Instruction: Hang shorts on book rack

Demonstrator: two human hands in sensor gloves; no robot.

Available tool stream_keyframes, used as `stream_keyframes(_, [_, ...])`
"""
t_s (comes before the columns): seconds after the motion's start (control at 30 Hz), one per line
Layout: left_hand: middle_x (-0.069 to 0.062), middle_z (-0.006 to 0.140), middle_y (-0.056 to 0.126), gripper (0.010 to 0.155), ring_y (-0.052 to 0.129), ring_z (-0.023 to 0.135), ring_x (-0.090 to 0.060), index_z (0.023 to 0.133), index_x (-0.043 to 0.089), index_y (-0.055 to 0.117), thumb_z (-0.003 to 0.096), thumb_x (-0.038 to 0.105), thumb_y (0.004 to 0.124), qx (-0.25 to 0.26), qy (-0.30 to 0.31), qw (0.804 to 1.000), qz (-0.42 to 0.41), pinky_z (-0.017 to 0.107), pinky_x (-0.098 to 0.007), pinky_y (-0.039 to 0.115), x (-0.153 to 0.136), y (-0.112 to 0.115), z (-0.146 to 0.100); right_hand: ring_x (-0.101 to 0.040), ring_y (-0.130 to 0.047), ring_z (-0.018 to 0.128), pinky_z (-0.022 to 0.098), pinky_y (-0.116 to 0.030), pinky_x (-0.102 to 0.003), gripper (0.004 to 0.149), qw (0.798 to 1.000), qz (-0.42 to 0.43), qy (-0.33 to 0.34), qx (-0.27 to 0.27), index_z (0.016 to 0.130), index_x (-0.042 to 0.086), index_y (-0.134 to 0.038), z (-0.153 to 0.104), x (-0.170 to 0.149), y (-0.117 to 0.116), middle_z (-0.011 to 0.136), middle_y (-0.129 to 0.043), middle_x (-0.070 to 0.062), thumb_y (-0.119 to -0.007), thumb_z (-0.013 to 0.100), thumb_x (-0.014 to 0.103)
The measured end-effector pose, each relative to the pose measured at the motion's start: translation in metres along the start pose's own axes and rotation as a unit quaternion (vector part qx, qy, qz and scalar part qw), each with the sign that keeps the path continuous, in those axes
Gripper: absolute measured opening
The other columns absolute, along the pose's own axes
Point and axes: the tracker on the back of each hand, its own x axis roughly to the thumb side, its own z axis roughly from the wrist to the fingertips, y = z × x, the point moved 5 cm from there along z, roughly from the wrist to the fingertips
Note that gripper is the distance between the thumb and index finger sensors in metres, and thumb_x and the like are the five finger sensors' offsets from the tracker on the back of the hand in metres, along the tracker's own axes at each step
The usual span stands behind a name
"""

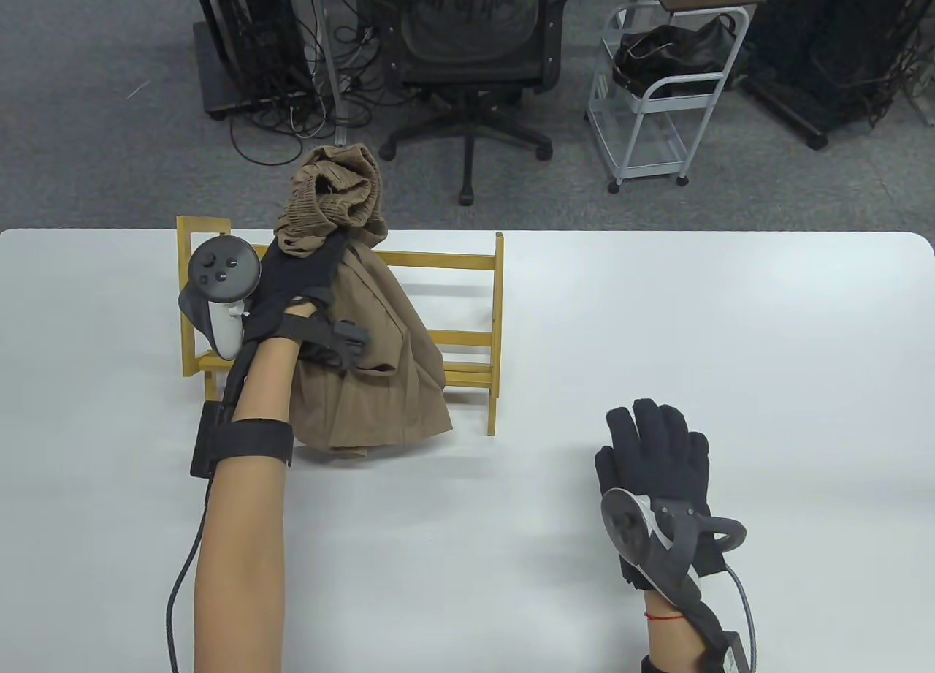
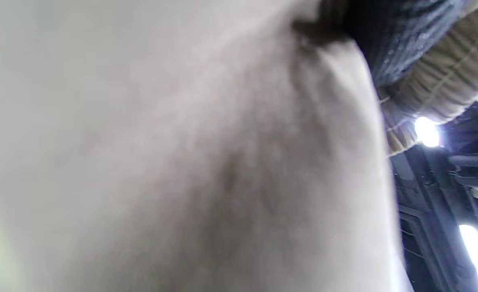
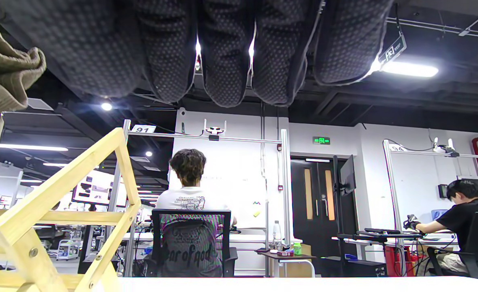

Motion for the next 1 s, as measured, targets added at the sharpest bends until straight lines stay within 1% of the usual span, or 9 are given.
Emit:
stream_keyframes(0.1, [0.003,0.088,0.087,0.068,0.095,0.072,-0.023,0.105,0.027,0.054,0.0495,0.054,0.082,0.002,-0.014,1.0,0.001,0.056,-0.047,0.077,-0.009,0.005,0.01,-0.028,-0.076,0.101,0.074,-0.066,-0.052,0.053,1.0,0.0,0.002,-0.002,0.092,0.04,-0.072,-0.001,0.001,0.0,0.109,-0.071,0.005,-0.078,0.042,0.055])
stream_keyframes(0.27, [0.005,0.086,0.087,0.066,0.096,0.069,-0.022,0.104,0.027,0.055,0.0498,0.053,0.083,0.01,-0.035,0.999,0.031,0.055,-0.046,0.077,-0.018,0.015,0.026,-0.028,-0.075,0.101,0.074,-0.066,-0.052,0.053,1.0,0.0,0.003,-0.001,0.093,0.04,-0.072,0.0,0.003,0.0,0.109,-0.071,0.005,-0.077,0.042,0.056])
stream_keyframes(0.47, [0.003,0.093,0.08,0.067,0.092,0.075,-0.023,0.106,0.026,0.045,0.0526,0.048,0.078,0.001,-0.067,0.996,0.05,0.06,-0.047,0.075,-0.033,0.033,0.044,-0.028,-0.075,0.101,0.074,-0.066,-0.052,0.053,1.0,-0.002,0.003,0.005,0.093,0.039,-0.072,-0.001,0.004,-0.003,0.109,-0.071,0.005,-0.077,0.043,0.055])
stream_keyframes(0.63, [0.002,0.098,0.075,0.069,0.089,0.08,-0.024,0.108,0.026,0.039,0.054,0.047,0.076,-0.012,-0.092,0.993,0.075,0.063,-0.047,0.072,-0.044,0.048,0.05,-0.027,-0.075,0.101,0.074,-0.067,-0.052,0.054,1.0,-0.006,0.002,0.012,0.093,0.039,-0.071,0.0,0.004,-0.006,0.109,-0.071,0.005,-0.077,0.043,0.055])
stream_keyframes(0.77, [0.001,0.102,0.07,0.07,0.085,0.084,-0.026,0.108,0.026,0.036,0.0546,0.048,0.075,-0.022,-0.107,0.992,0.065,0.065,-0.049,0.069,-0.057,0.059,0.055,-0.028,-0.075,0.101,0.074,-0.067,-0.052,0.054,1.0,-0.005,-0.002,0.02,0.093,0.039,-0.071,0.0,0.003,-0.008,0.109,-0.071,0.004,-0.077,0.043,0.056])
stream_keyframes(0.87, [-0.002,0.109,0.059,0.076,0.076,0.094,-0.031,0.109,0.026,0.03,0.054,0.051,0.075,-0.028,-0.109,0.992,0.061,0.069,-0.052,0.063,-0.065,0.066,0.056,-0.028,-0.075,0.101,0.074,-0.067,-0.052,0.054,1.0,-0.008,-0.002,0.022,0.093,0.039,-0.071,0.001,0.002,-0.008,0.109,-0.071,0.005,-0.077,0.043,0.056])
stream_keyframes(0.93, [-0.005,0.115,0.046,0.078,0.063,0.103,-0.035,0.11,0.027,0.026,0.0539,0.053,0.074,-0.033,-0.109,0.992,0.057,0.073,-0.054,0.056,-0.068,0.068,0.057,-0.028,-0.075,0.101,0.074,-0.066,-0.052,0.054,1.0,-0.007,-0.004,0.022,0.093,0.039,-0.071,0.002,0.001,-0.007,0.109,-0.071,0.004,-0.077,0.043,0.056])
stream_keyframes(1.0, [-0.008,0.117,0.032,0.08,0.05,0.107,-0.038,0.111,0.028,0.024,0.0535,0.054,0.074,-0.039,-0.108,0.992,0.051,0.075,-0.056,0.048,-0.071,0.069,0.057,-0.028,-0.075,0.101,0.074,-0.066,-0.052,0.053,1.0,-0.006,-0.006,0.022,0.093,0.039,-0.071,0.002,0.0,-0.007,0.109,-0.071,0.004,-0.076,0.043,0.056])
